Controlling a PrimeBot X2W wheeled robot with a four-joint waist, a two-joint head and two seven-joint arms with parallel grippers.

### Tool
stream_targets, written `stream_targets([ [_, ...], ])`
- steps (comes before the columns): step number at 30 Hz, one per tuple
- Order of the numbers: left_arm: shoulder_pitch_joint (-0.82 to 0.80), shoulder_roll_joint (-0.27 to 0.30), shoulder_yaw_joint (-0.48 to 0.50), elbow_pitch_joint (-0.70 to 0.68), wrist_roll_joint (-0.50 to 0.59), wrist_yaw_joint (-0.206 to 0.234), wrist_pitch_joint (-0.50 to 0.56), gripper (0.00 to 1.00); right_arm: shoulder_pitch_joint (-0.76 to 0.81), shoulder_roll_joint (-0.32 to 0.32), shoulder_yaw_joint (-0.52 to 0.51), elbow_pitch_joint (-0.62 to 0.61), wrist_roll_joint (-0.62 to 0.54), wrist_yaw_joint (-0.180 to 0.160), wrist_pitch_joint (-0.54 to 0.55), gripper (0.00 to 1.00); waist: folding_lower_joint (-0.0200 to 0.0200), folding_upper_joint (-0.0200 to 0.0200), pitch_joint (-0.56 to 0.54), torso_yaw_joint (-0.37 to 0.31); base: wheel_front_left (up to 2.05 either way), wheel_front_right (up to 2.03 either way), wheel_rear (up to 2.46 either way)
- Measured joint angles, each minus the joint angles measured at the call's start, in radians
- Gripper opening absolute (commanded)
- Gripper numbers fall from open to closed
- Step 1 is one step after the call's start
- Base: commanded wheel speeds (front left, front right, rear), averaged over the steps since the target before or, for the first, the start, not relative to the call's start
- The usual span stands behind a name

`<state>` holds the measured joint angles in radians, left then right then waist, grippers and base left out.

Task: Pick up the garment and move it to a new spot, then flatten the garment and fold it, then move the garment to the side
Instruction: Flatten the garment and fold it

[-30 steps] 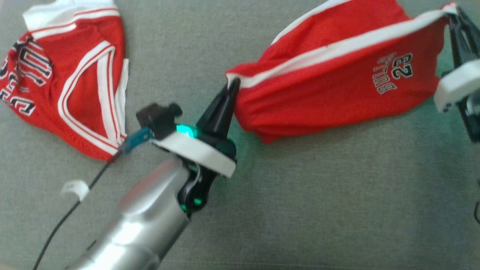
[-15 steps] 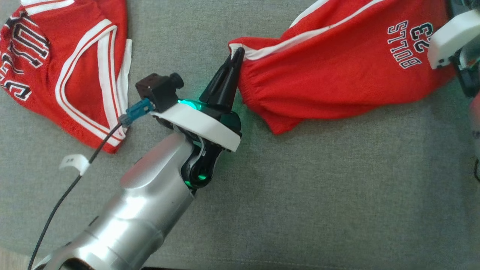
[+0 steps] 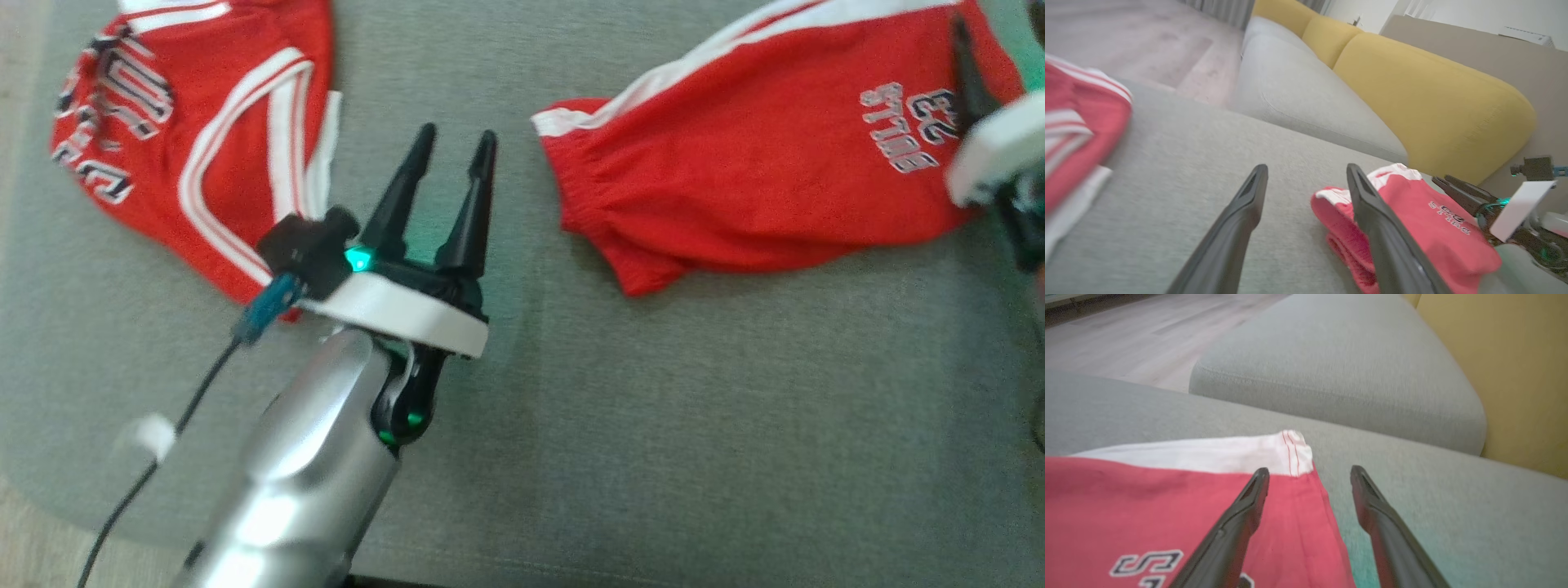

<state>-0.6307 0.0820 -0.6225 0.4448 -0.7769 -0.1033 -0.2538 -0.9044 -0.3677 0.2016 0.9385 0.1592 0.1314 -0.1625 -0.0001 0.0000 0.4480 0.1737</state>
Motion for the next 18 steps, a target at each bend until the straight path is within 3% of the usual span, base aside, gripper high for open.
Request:
stream_targets([
  [5,0.136,-0.018,0.133,-0.169,0.257,0.060,-0.003,1.00,0.045,-0.081,0.013,0.050,0.156,0.000,0.094,1.00,0.0000,0.0000,-0.016,0.049,0.00,0.00,0.00],
  [8,0.234,-0.031,0.181,-0.267,0.360,0.075,-0.003,1.00,0.065,-0.111,0.025,0.051,0.247,0.000,0.156,1.00,0.0000,0.0000,-0.025,0.082,0.00,0.00,0.00],
  [9,0.265,-0.032,0.194,-0.293,0.388,0.077,-0.003,1.00,0.070,-0.117,0.030,0.045,0.279,0.000,0.178,0.70,0.0000,0.0000,-0.029,0.092,0.00,0.00,0.00],
  [10,0.294,-0.033,0.208,-0.317,0.411,0.077,-0.003,1.00,0.077,-0.119,0.034,0.039,0.317,0.000,0.198,0.01,-0.0001,0.0000,-0.034,0.101,0.00,0.00,0.00],
  [18,0.447,-0.033,0.281,-0.435,0.555,0.088,-0.003,1.00,0.166,-0.122,0.053,0.019,0.429,0.000,0.186,0.00,-0.0001,0.0000,-0.108,0.102,0.00,0.00,0.00],
])
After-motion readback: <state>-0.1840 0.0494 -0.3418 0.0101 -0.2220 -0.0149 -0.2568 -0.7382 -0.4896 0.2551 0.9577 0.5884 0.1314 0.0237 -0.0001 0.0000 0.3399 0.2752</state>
